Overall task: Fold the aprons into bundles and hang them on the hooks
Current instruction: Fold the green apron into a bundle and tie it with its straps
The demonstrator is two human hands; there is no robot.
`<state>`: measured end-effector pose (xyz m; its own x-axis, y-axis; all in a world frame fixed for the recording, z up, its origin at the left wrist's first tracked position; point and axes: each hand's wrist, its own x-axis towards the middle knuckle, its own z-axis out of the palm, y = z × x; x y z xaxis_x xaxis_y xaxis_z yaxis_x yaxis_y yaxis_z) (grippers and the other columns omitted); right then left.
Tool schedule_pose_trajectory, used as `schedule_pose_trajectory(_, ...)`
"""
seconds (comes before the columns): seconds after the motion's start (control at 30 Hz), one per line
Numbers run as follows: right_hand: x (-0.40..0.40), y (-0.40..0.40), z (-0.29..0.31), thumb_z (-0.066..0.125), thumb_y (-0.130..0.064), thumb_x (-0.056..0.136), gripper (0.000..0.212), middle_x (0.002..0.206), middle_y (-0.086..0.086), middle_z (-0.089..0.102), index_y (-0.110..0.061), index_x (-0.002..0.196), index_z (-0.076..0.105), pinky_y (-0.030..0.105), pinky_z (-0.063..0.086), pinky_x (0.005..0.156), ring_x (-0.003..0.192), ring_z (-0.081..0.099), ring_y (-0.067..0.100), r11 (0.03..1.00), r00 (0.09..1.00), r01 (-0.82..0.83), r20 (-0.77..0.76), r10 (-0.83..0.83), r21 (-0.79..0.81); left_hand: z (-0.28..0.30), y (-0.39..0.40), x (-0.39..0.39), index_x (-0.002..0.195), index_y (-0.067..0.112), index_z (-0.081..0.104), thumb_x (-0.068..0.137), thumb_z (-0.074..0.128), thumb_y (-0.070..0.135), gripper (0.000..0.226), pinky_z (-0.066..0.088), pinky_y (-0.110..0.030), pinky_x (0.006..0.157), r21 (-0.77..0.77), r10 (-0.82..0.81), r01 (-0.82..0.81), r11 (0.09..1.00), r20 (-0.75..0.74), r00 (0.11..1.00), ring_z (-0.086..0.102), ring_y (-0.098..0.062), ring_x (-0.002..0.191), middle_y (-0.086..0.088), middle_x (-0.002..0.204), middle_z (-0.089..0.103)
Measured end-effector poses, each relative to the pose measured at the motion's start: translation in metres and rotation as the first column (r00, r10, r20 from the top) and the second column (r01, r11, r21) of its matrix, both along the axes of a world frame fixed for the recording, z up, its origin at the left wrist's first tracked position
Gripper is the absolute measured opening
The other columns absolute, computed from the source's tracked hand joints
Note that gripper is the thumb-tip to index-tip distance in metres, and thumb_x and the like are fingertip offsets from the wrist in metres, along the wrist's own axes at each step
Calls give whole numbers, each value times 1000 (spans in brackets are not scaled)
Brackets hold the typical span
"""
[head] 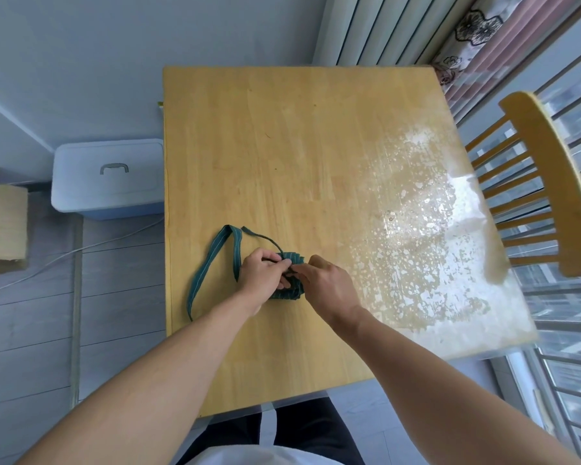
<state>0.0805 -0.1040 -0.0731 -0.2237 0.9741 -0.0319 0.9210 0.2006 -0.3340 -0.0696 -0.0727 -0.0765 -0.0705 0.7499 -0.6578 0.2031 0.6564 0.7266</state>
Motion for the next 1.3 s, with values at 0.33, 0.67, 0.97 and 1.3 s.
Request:
schedule_pose_trajectory(0.33, 11, 22, 17, 49, -21, 104, 17, 94, -2, 60, -16, 102, 65, 31, 44, 71, 81, 57, 17, 849, 988, -18, -140, -66, -528, 3, -13, -5, 91, 15, 61, 76, 87, 12, 31, 63, -41, 69, 87, -63, 71, 994, -82, 995, 75, -20, 67, -5, 84, 68)
schedule_pose_trajectory(0.67, -1, 11, 18, 51, -25, 106, 22, 84, 5, 61, -14, 99, 68, 34, 50, 71, 75, 54, 19, 627, 819, 91, -300, -489, -774, 26, -19, -4, 100, 4, 74, 88, 75, 6, 12, 56, -14, 58, -157, 39, -27, 987, 78, 996, 74, -16, 79, -10, 91, 76)
schedule_pose_trajectory(0.97, 11, 14, 22, 74, -12, 91, 13, 87, 0, 77, -13, 101, 82, 13, 51, 63, 67, 64, 3, 809, 952, 113, -169, -254, -577, 22, -19, -9, 102, 10, 57, 86, 72, -3, 25, 59, -26, 62, -178, -37, 37, 983, 6, 999, 74, -24, 80, -13, 100, 70)
schedule_pose_trajectory(1.3, 5, 11, 16, 69, -24, 94, 13, 90, -7, 77, -22, 100, 80, 33, 56, 76, 82, 67, 13, 888, 986, 126, -42, -161, -442, 16, -30, -6, 100, 9, 62, 82, 71, 5, 21, 56, -29, 67, -142, -14, 14, 990, 1, 1000, 65, -14, 67, -4, 83, 72)
